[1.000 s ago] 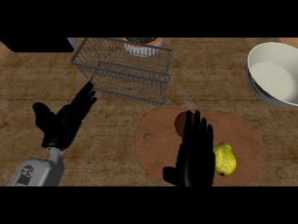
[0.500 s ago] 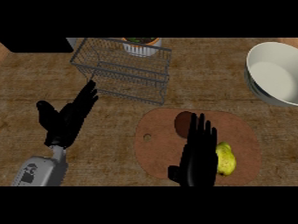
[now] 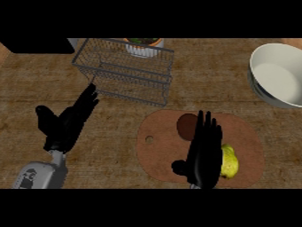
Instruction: Pick the cupcake from the cutting board and place it in the tiered basket
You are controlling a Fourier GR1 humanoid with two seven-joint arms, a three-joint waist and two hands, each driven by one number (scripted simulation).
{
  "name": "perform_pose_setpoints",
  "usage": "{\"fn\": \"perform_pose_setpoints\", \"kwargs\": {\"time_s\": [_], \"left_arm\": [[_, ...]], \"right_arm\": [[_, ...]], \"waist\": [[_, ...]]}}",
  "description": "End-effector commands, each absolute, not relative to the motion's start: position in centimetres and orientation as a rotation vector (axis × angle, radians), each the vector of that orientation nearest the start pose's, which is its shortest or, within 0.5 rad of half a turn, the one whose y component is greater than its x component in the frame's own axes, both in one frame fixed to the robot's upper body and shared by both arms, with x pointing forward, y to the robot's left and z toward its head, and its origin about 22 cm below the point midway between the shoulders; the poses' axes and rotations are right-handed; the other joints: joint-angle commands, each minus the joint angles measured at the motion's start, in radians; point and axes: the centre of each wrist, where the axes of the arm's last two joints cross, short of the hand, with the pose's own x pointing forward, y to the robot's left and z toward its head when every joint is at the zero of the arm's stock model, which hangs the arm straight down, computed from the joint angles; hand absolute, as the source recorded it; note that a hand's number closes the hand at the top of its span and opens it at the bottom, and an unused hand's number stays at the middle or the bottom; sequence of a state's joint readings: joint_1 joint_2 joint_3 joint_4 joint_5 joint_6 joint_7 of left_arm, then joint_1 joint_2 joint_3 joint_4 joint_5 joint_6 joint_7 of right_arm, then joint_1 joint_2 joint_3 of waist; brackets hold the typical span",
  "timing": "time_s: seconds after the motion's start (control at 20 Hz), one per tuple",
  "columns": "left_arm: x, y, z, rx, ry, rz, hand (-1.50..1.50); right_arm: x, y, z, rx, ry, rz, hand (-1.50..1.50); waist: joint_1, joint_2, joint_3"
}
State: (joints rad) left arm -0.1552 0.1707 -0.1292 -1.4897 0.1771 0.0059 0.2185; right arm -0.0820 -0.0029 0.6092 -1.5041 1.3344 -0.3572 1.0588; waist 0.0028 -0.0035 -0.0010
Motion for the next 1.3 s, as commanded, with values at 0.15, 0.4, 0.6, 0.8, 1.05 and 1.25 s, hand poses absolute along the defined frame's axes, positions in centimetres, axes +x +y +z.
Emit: {"fn": "perform_pose_setpoints", "kwargs": {"time_s": [0.15,0.4,0.6,0.8,1.05,1.25], "left_arm": [[28.6,23.0,2.3,-0.109,-1.397,-0.132,0.00],[27.6,22.1,1.7,-0.111,-1.406,-0.158,0.00],[29.2,23.6,2.9,-0.124,-1.388,-0.138,0.00],[28.8,21.8,2.7,-0.122,-1.402,-0.148,0.00],[28.4,22.3,3.3,-0.115,-1.393,-0.170,0.00],[27.3,22.6,2.4,-0.127,-1.393,-0.167,0.00]], "right_arm": [[21.9,-9.4,-2.7,-1.161,-1.035,0.440,-1.50],[25.4,-9.0,-2.3,-1.139,-1.024,0.456,-1.50],[24.7,-10.6,-4.4,-1.138,-1.038,0.445,-1.50],[26.5,-10.8,-5.0,-1.127,-1.050,0.463,-1.50],[26.2,-9.3,-4.5,-1.047,-1.153,0.567,1.50],[26.0,-9.4,-6.7,-1.100,-1.187,0.581,1.50]], "waist": [[-0.003,0.004,0.001],[0.004,0.004,0.001],[-0.001,0.004,0.001],[0.001,0.004,0.001],[0.002,0.004,0.001],[0.007,0.005,0.001]]}}
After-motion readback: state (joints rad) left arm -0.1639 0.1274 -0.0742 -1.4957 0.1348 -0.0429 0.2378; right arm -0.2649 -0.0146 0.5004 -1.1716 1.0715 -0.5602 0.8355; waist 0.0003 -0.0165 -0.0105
